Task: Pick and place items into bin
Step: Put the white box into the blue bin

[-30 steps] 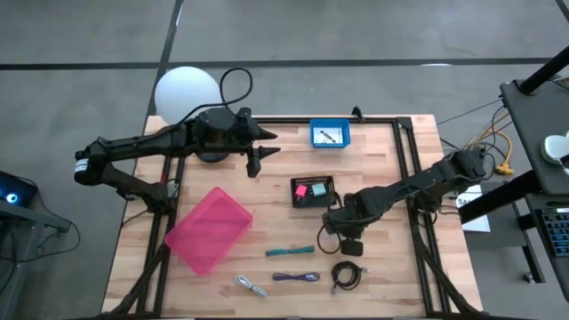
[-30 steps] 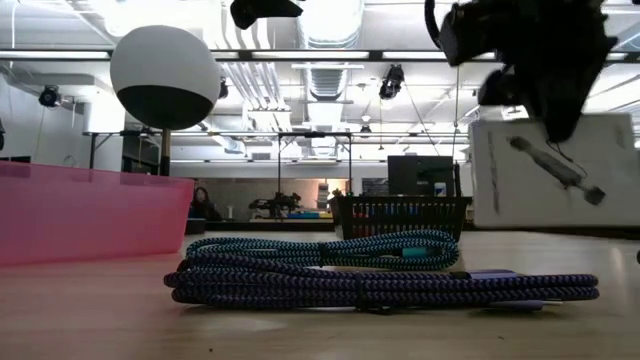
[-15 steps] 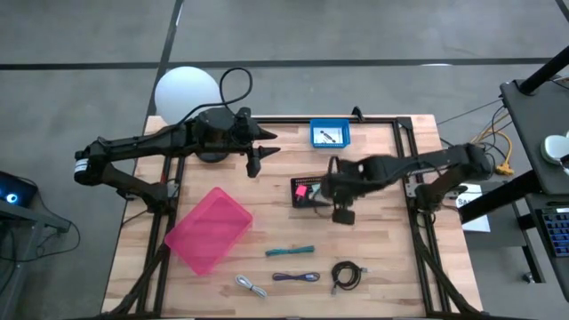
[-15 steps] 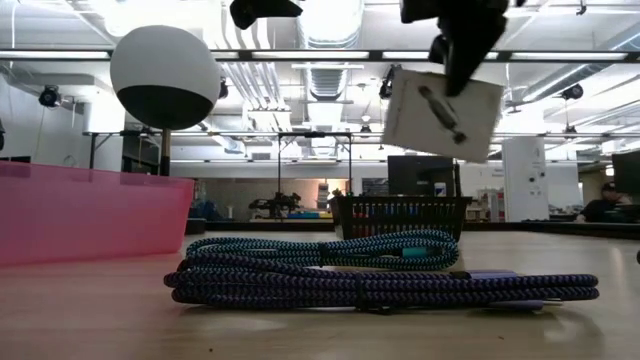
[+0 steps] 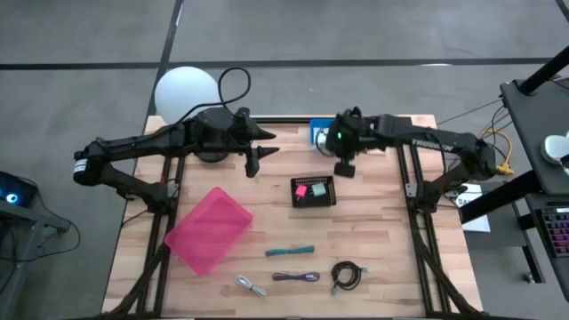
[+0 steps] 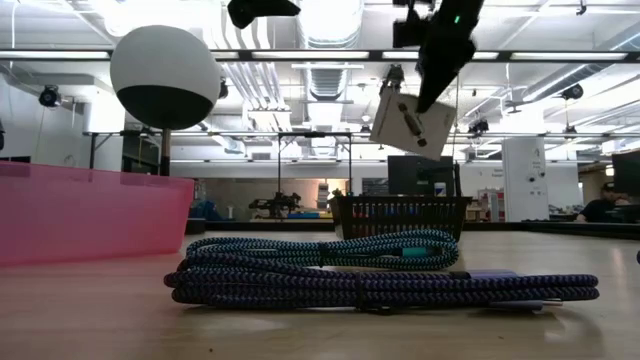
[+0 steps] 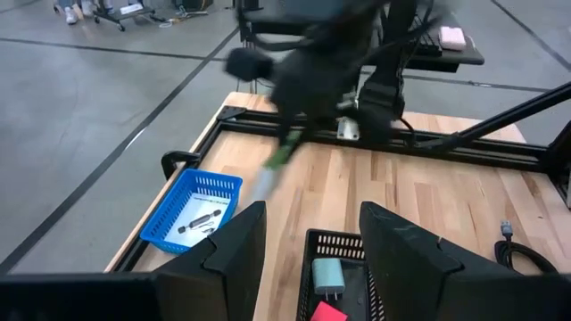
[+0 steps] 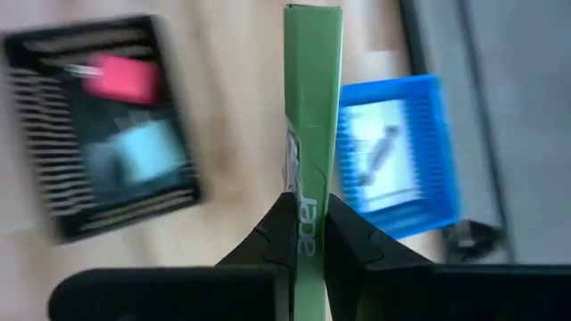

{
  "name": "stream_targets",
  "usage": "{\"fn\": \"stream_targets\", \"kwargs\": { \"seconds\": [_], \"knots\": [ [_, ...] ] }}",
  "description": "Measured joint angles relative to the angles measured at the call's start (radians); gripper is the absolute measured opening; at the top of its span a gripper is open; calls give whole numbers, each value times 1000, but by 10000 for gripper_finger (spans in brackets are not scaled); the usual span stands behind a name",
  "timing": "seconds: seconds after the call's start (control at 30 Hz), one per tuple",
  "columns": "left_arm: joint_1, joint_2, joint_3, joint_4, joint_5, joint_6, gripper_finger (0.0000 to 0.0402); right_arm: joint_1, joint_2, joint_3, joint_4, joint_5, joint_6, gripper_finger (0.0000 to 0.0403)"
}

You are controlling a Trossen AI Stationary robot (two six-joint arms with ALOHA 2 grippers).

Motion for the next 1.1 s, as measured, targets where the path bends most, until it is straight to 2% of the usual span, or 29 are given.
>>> {"fn": "stream_targets", "kwargs": {
  "seconds": [0.23, 0.4, 0.63, 0.8, 1.1],
  "knots": [
    [0, -17, 1, 0, -69, 0, 167, -212, 64, 0, 64, 7, -208, 17],
    [0, -33, 1, 1, -118, -1, 167, -291, 120, 1, 64, 6, -295, 17],
    [0, -46, 2, 1, -163, -2, 167, -296, 204, 10, 87, 3, -379, 17],
    [0, -47, 2, 0, -163, -2, 167, -297, 241, 59, 87, 113, -388, 17],
    [0, -47, 2, 0, -163, -3, 167, -300, 293, 88, 113, 94, -447, 17]
  ]
}}
